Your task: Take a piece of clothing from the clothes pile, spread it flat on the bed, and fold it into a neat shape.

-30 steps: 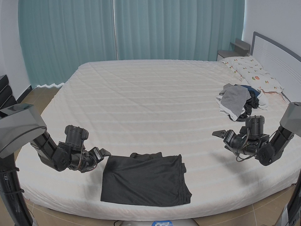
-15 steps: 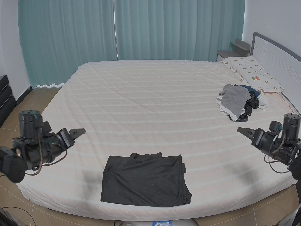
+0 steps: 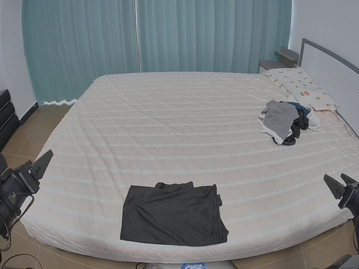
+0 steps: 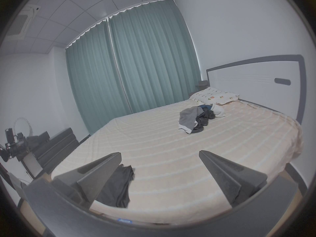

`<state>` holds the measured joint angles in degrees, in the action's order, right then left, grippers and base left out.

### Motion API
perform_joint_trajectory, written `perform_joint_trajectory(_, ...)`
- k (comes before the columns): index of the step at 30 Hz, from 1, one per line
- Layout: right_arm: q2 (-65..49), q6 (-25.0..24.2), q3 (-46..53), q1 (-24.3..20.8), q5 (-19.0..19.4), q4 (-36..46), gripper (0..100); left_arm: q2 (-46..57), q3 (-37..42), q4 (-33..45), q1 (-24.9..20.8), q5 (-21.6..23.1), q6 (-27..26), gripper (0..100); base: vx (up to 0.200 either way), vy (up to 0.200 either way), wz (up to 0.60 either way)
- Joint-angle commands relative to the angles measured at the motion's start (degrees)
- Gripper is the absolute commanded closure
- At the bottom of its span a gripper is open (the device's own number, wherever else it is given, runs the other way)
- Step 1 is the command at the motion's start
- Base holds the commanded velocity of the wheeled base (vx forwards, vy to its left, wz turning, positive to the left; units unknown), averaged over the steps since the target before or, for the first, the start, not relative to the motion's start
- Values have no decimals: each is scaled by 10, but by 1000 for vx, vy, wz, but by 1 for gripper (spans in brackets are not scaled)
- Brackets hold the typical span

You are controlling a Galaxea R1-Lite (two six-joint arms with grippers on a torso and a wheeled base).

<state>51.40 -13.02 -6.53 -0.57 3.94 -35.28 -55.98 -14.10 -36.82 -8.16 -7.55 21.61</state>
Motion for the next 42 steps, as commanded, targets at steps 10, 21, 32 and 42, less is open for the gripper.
perform_joint_trajectory(10, -512, 140, 17, 4, -89, 407, 0, 382, 138, 111, 6, -115, -163, 0, 0, 0, 0)
perform_joint_trajectory(21, -514, 170, 62, 6, -20, 327, 0, 508, 139, 264, 8, -118, -199, 0, 0, 0, 0)
perform_joint_trajectory(32, -514, 153, 65, 6, 68, 315, 0, 505, 139, 344, 3, -15, -195, 0, 0, 0, 0)
perform_joint_trajectory(42, -514, 147, 38, 4, -114, 387, 0, 516, 138, 347, 71, -68, -206, 0, 0, 0, 0)
